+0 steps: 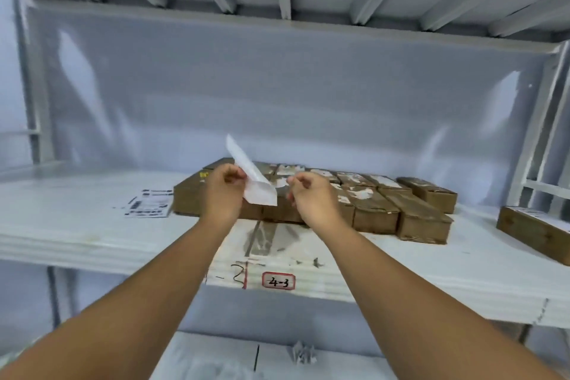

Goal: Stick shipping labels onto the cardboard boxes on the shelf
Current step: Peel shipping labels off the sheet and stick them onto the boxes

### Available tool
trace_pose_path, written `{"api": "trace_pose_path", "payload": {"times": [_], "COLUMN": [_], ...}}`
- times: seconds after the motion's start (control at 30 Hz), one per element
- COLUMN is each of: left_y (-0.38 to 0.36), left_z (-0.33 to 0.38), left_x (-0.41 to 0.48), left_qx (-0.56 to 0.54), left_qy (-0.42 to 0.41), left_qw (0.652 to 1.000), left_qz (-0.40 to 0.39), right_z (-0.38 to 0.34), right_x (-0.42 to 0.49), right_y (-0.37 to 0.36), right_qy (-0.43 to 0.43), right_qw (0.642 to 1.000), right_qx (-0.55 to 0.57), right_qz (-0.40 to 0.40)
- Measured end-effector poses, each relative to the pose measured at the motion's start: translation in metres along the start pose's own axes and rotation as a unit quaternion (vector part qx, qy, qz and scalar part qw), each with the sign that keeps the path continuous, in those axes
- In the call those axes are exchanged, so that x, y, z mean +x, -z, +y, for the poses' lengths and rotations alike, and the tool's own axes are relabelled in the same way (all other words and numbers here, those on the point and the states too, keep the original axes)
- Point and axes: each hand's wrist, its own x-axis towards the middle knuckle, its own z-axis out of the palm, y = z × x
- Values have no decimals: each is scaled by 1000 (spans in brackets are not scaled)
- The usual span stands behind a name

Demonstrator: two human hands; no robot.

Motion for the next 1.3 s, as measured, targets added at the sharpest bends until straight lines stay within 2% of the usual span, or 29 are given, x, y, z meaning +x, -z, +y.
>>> {"api": "trace_pose_path", "payload": {"times": [0.1, 0.33, 0.47, 0.6, 0.73, 0.9, 0.97, 1.03, 1.1, 1.13, 1.23, 1.3], "left_y": [54, 153, 190, 199, 202, 196, 189, 185, 182, 183, 182, 183], "left_z": [-15, -41, -57, -68, -79, -81, -82, -84, -84, -84, -86, -87], "left_x": [21, 54, 69, 83, 91, 88, 85, 84, 84, 84, 87, 88], "left_qx": [84, 207, 248, 256, 280, 339, 415, 503, 555, 558, 512, 480], "left_qy": [-1, 7, 45, 99, 81, 68, 17, -39, -43, -28, 29, 29], "left_qw": [993, 972, 956, 951, 948, 932, 904, 861, 831, 830, 859, 877], "left_qz": [84, 114, 148, 142, 129, 112, 98, 58, 19, 4, 0, 0], "right_z": [-21, -51, -61, -68, -68, -63, -63, -64, -62, -62, -62, -63], "right_x": [-7, -16, -15, -5, -5, -8, -10, -12, -12, -12, -13, -15], "right_y": [-43, -120, -160, -199, -223, -218, -215, -218, -220, -220, -218, -216], "right_qy": [43, 119, 224, 250, 222, 169, 178, 177, 168, 166, 167, 162], "right_qw": [995, 967, 912, 886, 901, 939, 941, 941, 942, 943, 941, 938], "right_qx": [-24, -98, -231, -287, -239, -166, -166, -167, -158, -154, -146, -145], "right_qz": [-84, -203, -253, -265, -286, -252, -234, -235, -242, -244, -255, -270]}}
